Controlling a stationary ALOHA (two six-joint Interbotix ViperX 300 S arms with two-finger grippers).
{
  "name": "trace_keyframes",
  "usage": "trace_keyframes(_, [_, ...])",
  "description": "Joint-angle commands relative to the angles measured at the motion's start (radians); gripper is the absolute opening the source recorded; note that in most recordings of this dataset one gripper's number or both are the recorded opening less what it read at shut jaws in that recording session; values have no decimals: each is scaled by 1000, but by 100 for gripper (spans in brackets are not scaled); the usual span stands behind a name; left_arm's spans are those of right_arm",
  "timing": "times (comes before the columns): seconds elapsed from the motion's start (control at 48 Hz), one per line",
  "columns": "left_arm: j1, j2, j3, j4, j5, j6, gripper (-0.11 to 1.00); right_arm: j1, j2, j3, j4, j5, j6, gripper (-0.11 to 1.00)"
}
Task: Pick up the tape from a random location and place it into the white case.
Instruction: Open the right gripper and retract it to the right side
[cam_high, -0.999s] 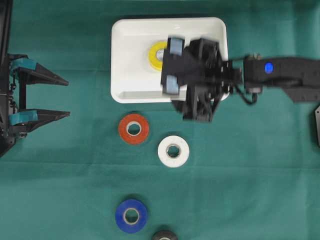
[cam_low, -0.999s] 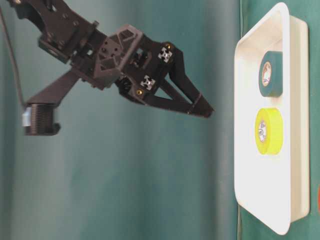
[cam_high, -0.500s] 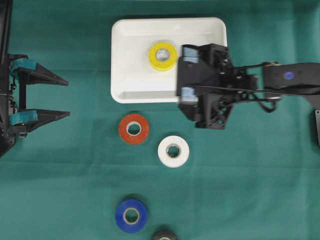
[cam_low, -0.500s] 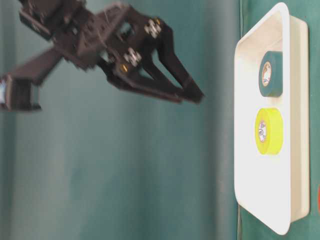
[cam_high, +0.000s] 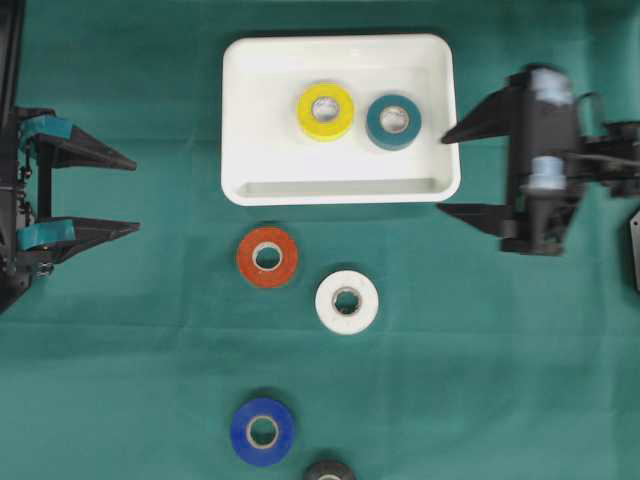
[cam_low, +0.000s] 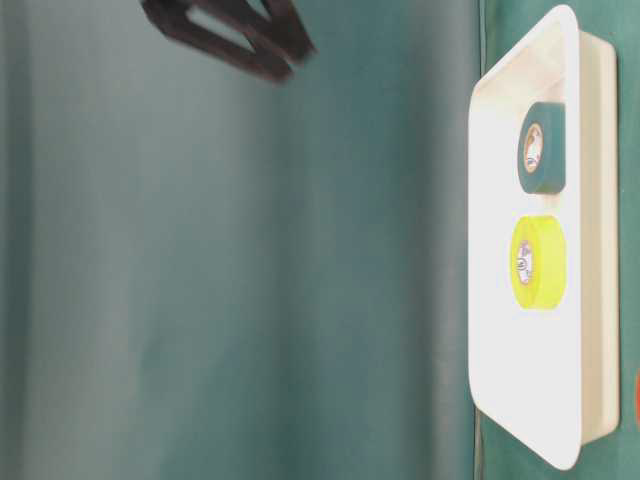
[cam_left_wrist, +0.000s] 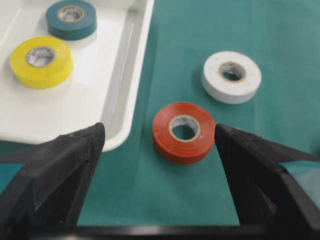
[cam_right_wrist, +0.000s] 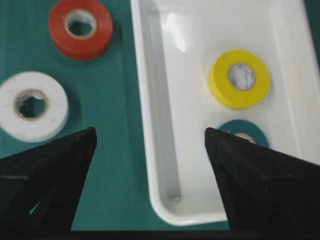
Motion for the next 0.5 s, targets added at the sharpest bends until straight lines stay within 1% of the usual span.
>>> trace_keyframes(0.0, [-2,5,-17,-2,-6,2,91,2,-78,28,3,-25,2,87])
trace_keyframes(0.208, [0,3,-17,-2,-6,2,91,2,-216,150,3,-78,2,87])
trace_keyframes(0.479, [-2,0,-17,-2,-6,5,91,2,-324,318,3,-187,6,87])
